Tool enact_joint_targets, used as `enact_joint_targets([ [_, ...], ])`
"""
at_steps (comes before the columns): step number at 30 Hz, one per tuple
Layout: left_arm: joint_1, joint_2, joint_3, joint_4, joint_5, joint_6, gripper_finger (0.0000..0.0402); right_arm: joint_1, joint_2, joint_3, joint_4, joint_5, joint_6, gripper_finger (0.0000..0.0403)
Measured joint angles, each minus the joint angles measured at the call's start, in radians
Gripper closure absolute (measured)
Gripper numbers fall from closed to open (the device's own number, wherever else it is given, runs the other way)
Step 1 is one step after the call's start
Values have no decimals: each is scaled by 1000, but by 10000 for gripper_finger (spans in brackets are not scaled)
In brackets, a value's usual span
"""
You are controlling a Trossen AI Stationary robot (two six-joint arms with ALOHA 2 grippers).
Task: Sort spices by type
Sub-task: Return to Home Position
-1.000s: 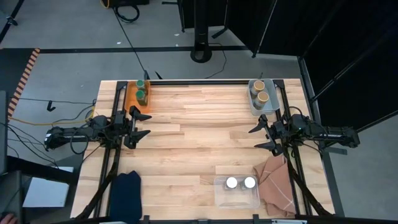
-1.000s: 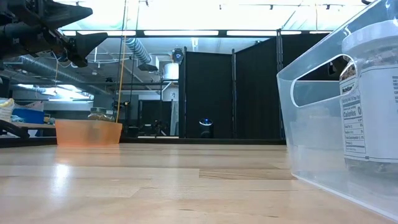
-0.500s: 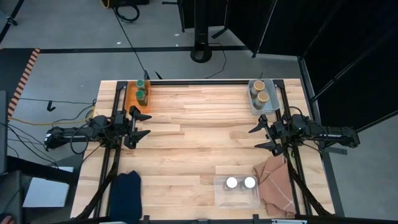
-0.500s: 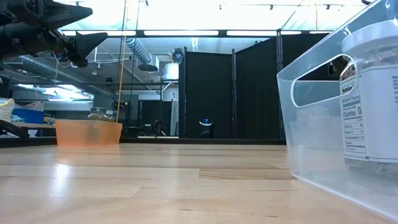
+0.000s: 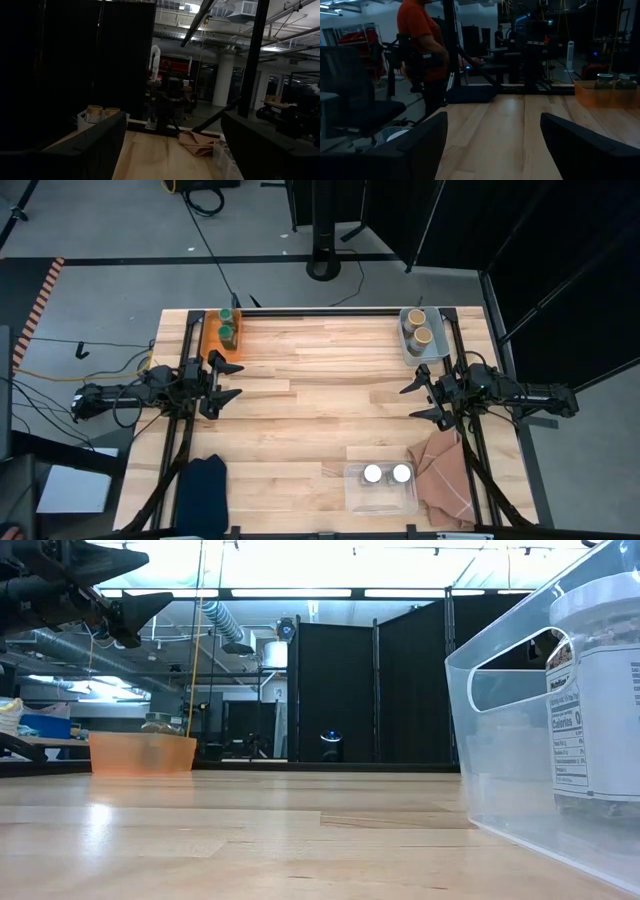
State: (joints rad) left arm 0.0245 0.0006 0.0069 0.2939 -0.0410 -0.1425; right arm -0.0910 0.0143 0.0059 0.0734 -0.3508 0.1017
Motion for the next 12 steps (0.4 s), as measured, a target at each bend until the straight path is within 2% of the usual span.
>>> enact_joint_targets([
  [12, 0, 0, 0, 0, 0, 0, 69, 0, 0, 0, 0, 0, 0, 77],
])
